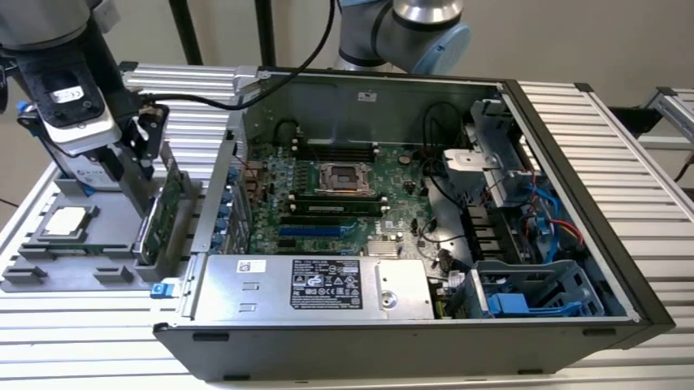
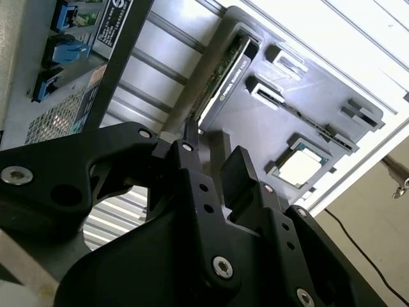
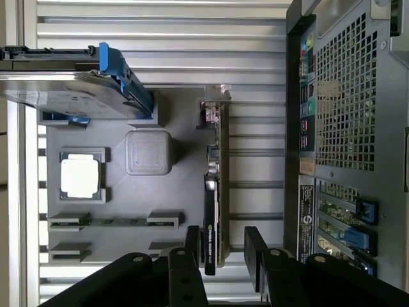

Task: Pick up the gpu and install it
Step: 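Pick up the gpu and move the gpu toward the slot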

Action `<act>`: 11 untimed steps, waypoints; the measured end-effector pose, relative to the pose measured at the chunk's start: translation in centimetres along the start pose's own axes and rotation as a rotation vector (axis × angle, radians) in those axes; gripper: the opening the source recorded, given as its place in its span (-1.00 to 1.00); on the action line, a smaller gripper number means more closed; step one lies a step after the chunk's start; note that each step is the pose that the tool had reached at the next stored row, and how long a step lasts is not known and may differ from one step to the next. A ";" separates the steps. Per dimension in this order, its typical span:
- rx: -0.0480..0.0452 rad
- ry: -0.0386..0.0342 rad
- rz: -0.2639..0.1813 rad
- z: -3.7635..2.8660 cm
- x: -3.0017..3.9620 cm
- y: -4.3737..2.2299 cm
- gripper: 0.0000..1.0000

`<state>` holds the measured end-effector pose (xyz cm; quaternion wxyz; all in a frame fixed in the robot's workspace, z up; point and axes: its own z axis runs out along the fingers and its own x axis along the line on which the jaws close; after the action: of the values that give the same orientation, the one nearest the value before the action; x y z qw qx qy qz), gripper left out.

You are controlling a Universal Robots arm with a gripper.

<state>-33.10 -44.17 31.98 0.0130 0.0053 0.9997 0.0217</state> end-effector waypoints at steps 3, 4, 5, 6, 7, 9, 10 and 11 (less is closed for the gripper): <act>0.0000 -0.0017 0.000 0.14 0.18 -0.01 1.00; 0.0000 -0.0019 0.000 0.20 0.17 -0.01 1.00; 0.0002 -0.0018 0.000 0.25 0.18 -0.01 1.00; 0.0002 -0.0018 0.000 0.30 0.18 -0.02 1.00; 0.0003 -0.0019 0.000 0.36 0.18 -0.02 1.00; 0.0004 -0.0019 0.000 0.47 0.19 -0.02 1.00; 0.0004 -0.0019 0.000 0.53 0.19 -0.02 1.00; 0.0005 -0.0019 0.000 0.60 0.19 -0.03 1.00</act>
<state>-33.27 -44.17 31.38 0.0140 0.0053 0.9997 0.0215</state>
